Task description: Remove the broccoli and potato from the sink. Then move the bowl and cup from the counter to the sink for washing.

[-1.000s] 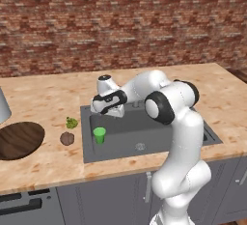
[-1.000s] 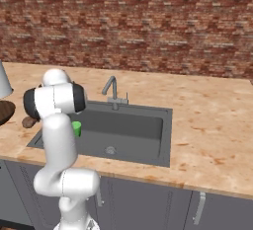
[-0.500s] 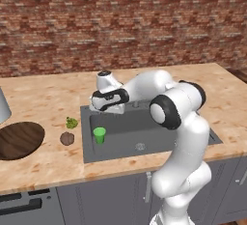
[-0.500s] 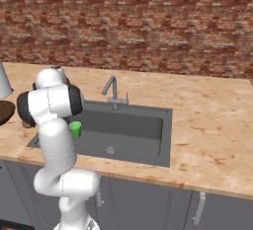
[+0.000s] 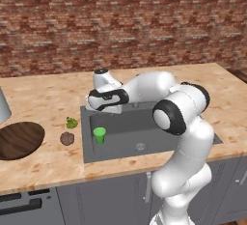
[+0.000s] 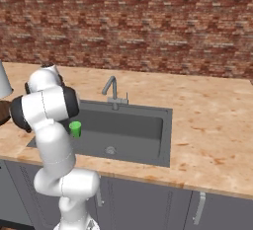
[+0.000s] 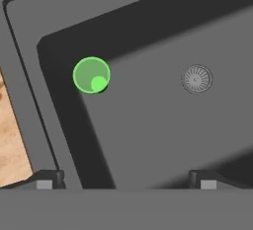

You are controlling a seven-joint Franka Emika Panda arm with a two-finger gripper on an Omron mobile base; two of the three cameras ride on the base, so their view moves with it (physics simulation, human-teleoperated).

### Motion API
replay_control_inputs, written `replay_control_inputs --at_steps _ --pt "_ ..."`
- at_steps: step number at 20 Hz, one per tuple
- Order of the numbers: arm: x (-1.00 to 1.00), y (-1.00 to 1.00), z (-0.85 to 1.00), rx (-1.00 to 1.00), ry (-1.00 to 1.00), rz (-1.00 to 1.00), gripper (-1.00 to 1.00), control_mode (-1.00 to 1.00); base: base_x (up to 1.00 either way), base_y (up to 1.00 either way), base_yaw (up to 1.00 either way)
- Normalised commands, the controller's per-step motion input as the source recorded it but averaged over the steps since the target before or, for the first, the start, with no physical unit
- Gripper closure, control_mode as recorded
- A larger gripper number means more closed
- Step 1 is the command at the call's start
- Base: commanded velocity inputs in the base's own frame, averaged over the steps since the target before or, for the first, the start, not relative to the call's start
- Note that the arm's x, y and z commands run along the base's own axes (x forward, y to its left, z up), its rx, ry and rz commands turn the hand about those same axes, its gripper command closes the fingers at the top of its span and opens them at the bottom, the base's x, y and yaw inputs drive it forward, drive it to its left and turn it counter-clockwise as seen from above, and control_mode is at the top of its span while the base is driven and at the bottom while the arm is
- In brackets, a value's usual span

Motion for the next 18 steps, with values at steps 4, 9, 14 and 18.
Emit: replay_control_inputs --at_steps 4,9,14,18 --pt "-0.24 0.18 0.19 0.04 0.00 0.00 -1.00 -1.00 0.00 0.00 0.00" --pt "-0.28 0.16 0.19 0.09 0.00 0.02 -1.00 -1.00 0.00 0.00 0.00" --pt "-0.32 0.14 0.13 0.13 0.00 0.02 -1.00 -1.00 0.00 0.00 0.00" --pt "-0.29 0.11 0.10 0.10 0.00 0.04 -1.00 -1.00 0.00 0.00 0.00"
